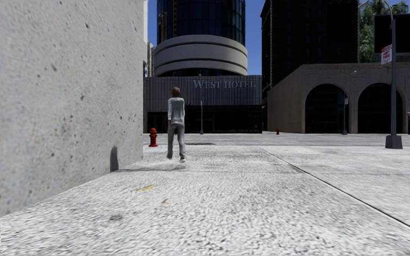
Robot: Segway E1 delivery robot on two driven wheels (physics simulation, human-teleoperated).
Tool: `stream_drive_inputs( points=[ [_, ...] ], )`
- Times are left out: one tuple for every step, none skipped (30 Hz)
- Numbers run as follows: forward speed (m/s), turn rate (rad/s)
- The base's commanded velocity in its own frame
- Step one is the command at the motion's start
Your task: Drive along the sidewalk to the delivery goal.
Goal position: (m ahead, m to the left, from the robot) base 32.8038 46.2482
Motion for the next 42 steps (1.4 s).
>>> stream_drive_inputs(
  points=[
    [2.00, 0.00],
    [2.00, 0.00],
    [2.00, 0.00],
    [2.00, 0.00],
    [2.00, 0.00],
    [2.00, 0.00],
    [2.00, 0.00],
    [2.00, 0.00],
    [2.00, 0.00],
    [2.00, 0.00],
    [2.00, 0.00],
    [2.00, 0.00],
    [2.00, 0.00],
    [2.00, 0.00],
    [2.00, 0.00],
    [2.00, 0.00],
    [2.00, 0.00],
    [2.00, 0.00],
    [2.00, 0.00],
    [2.00, 0.00],
    [2.00, 0.00],
    [2.00, 0.00],
    [2.00, 0.00],
    [2.00, 0.00],
    [2.00, 0.00],
    [2.00, 0.00],
    [2.00, 0.00],
    [2.00, 0.00],
    [2.00, 0.00],
    [2.00, 0.00],
    [2.00, 0.00],
    [2.00, 0.00],
    [2.00, 0.00],
    [2.00, 0.00],
    [2.00, 0.00],
    [2.00, 0.00],
    [2.00, 0.00],
    [2.00, 0.00],
    [2.00, 0.00],
    [2.00, 0.00],
    [2.00, 0.00],
    [2.00, 0.03]
  ],
)
